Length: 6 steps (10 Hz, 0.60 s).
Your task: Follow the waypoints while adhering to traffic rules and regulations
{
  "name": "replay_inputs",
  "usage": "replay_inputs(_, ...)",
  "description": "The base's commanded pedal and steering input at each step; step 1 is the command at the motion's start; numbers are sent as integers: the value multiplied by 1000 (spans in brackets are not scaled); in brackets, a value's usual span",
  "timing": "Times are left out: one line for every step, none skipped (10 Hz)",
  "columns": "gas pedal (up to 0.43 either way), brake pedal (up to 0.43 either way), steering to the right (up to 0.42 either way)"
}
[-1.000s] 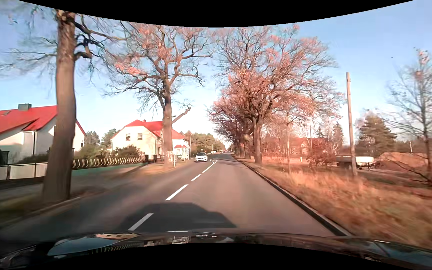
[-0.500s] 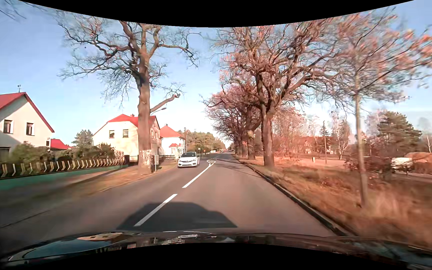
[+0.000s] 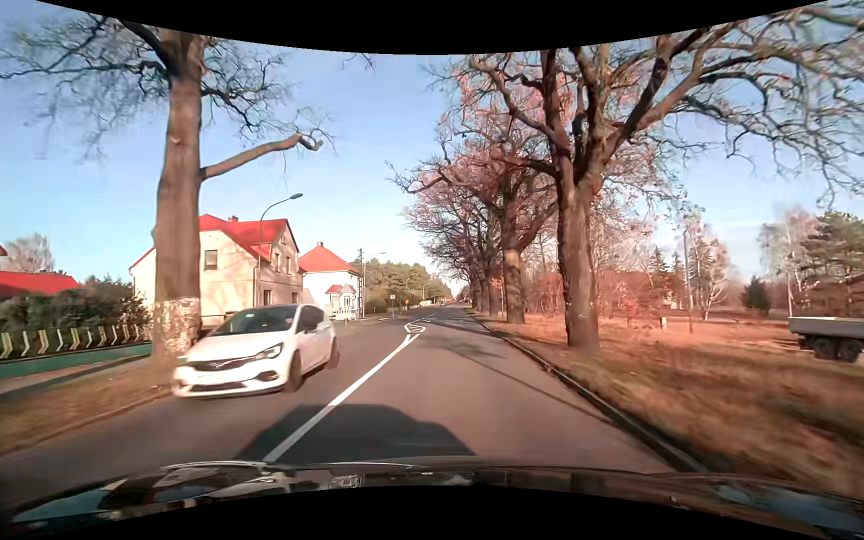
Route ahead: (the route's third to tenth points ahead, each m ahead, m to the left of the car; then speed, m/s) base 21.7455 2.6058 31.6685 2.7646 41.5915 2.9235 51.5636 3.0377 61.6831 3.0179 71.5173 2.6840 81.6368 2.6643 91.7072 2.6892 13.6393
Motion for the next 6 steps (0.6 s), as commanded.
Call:
replay_inputs(138,0,-2)
replay_inputs(138,0,-3)
replay_inputs(138,0,-3)
replay_inputs(138,0,-3)
replay_inputs(138,0,-3)
replay_inputs(138,0,-3)
